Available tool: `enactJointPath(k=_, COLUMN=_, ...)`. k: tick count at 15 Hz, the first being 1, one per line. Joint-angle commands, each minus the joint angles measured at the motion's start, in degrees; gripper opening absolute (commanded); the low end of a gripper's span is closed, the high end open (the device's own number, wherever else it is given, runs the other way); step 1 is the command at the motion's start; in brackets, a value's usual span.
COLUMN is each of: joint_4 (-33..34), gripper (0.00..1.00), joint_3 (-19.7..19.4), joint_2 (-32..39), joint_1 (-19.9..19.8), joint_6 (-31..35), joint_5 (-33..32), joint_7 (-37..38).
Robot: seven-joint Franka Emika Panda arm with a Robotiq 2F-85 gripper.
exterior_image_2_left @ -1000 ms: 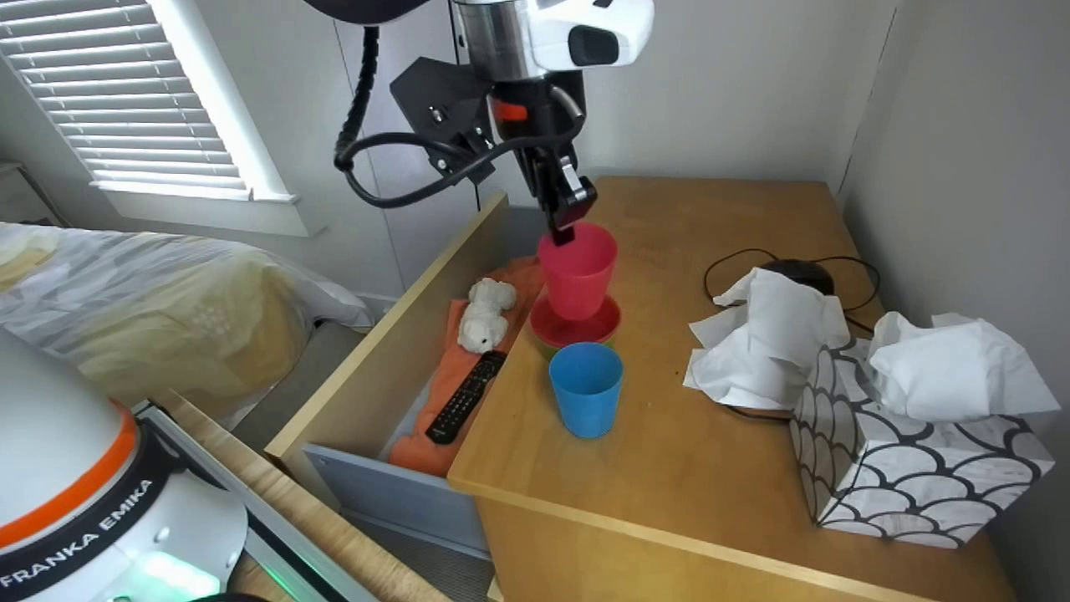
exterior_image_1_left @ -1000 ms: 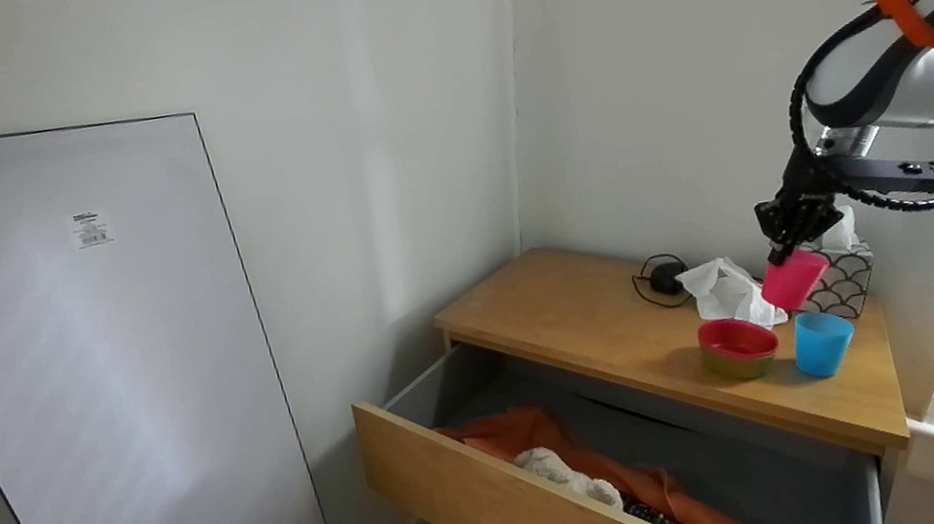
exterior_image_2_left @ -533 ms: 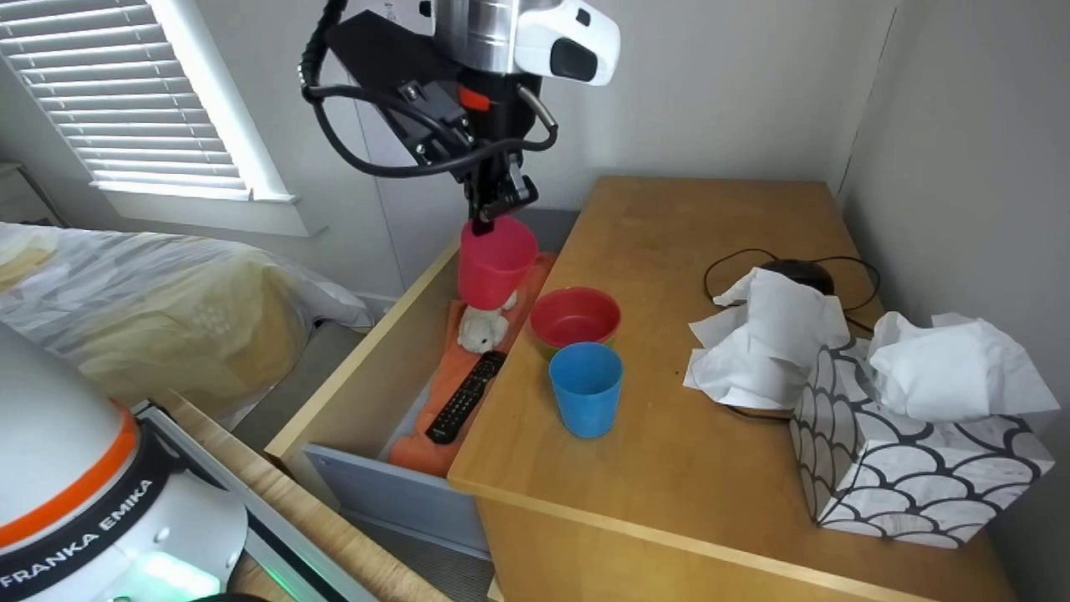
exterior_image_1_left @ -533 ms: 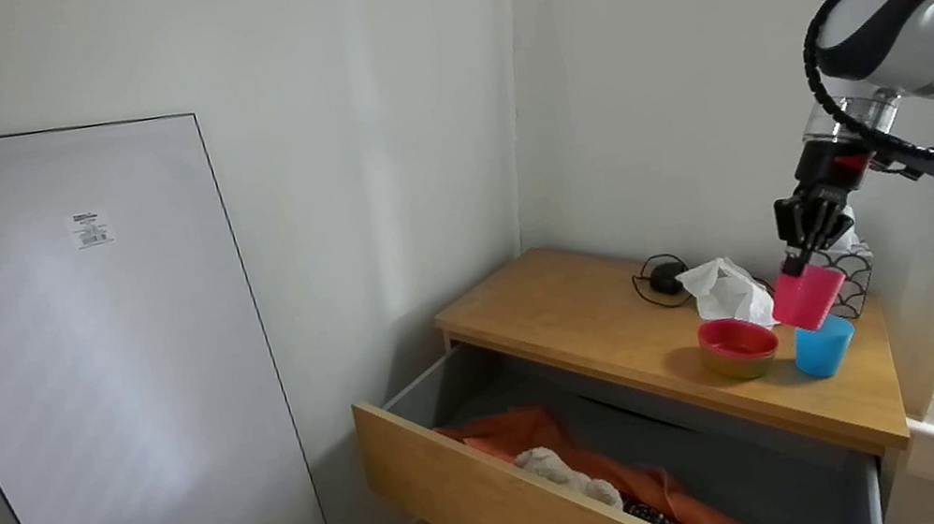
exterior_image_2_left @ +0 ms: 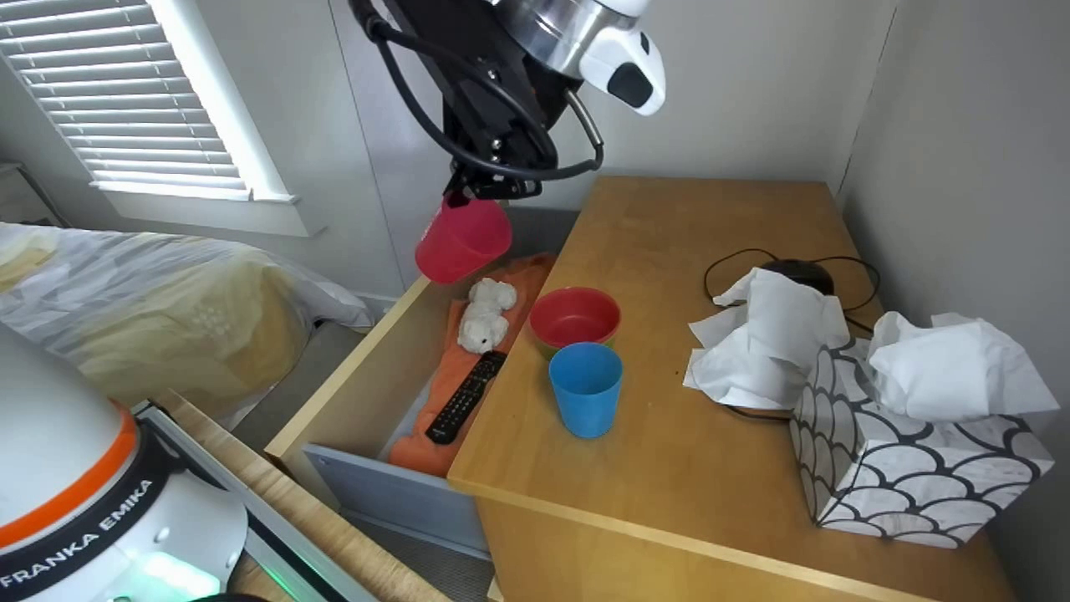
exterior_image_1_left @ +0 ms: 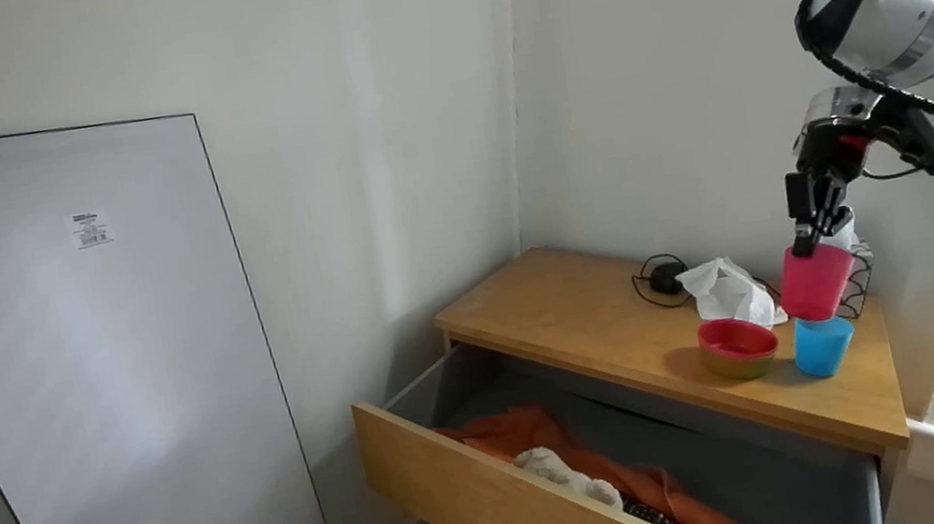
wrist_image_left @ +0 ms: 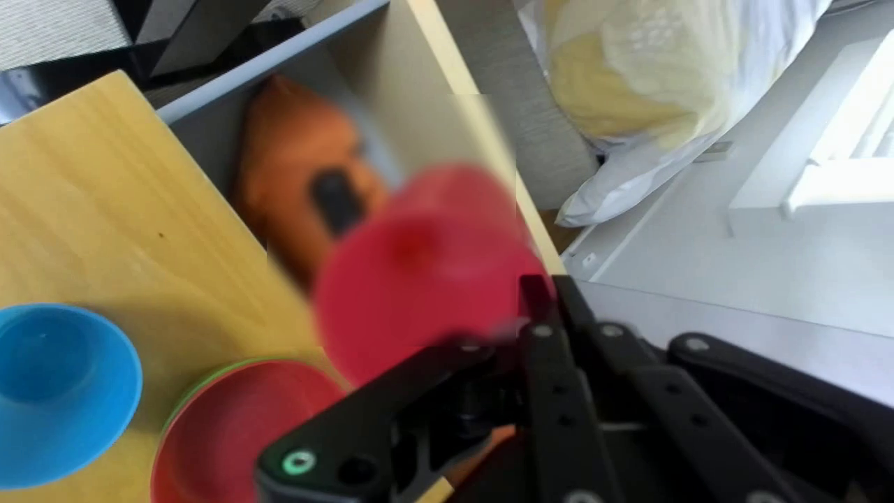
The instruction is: Put the contents of the pink cup in the pink bowl
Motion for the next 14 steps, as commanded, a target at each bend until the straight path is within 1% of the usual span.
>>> enactJointPath(k=1, joint_4=9.66, gripper=0.01, joint_3=-0.10, joint_2=12.87, joint_1=-2.63, joint_6=-10.62, joint_5=4.80, joint_7=-5.19)
enactJointPath(k=3, joint_4=13.78, gripper=0.01, joint_3=1.17, joint_2=17.98, joint_1=-4.90, joint_6=-15.05, joint_5=6.92, joint_7=-5.37)
enactJointPath(k=5, joint_4=17.20, gripper=0.01, joint_3=2.84, joint_2=22.43, joint_1=-6.94, joint_6=-17.28, joint_5=7.37, joint_7=-4.22)
enactJointPath(k=6, joint_4=12.51, gripper=0.01, joint_3=3.71, joint_2=16.64, joint_1=-6.88, joint_6=-13.66, joint_5=5.55, joint_7=-3.25)
enactJointPath(k=7, joint_4=13.63, gripper=0.04, joint_3=4.36, joint_2=18.34, joint_1=-7.53, joint_6=-13.88, joint_5=5.55, joint_7=-3.20)
enactJointPath(k=10, joint_4=13.80, gripper=0.04, joint_3=5.14, joint_2=18.59, joint_1=-7.96, joint_6=-13.88, joint_5=5.56, joint_7=-3.23)
enactJointPath(k=11, joint_4=13.80, gripper=0.01, joint_3=5.17, joint_2=18.29, joint_1=-7.94, joint_6=-13.89, joint_5=5.57, joint_7=-3.23)
enactJointPath(k=12, joint_4=14.18, gripper=0.01, joint_3=5.43, joint_2=19.07, joint_1=-8.21, joint_6=-14.36, joint_5=5.66, joint_7=-4.37)
enactJointPath(k=14, joint_4=14.85, gripper=0.01, joint_3=6.08, joint_2=19.98, joint_1=-9.44, joint_6=-14.87, joint_5=8.62, joint_7=-8.56)
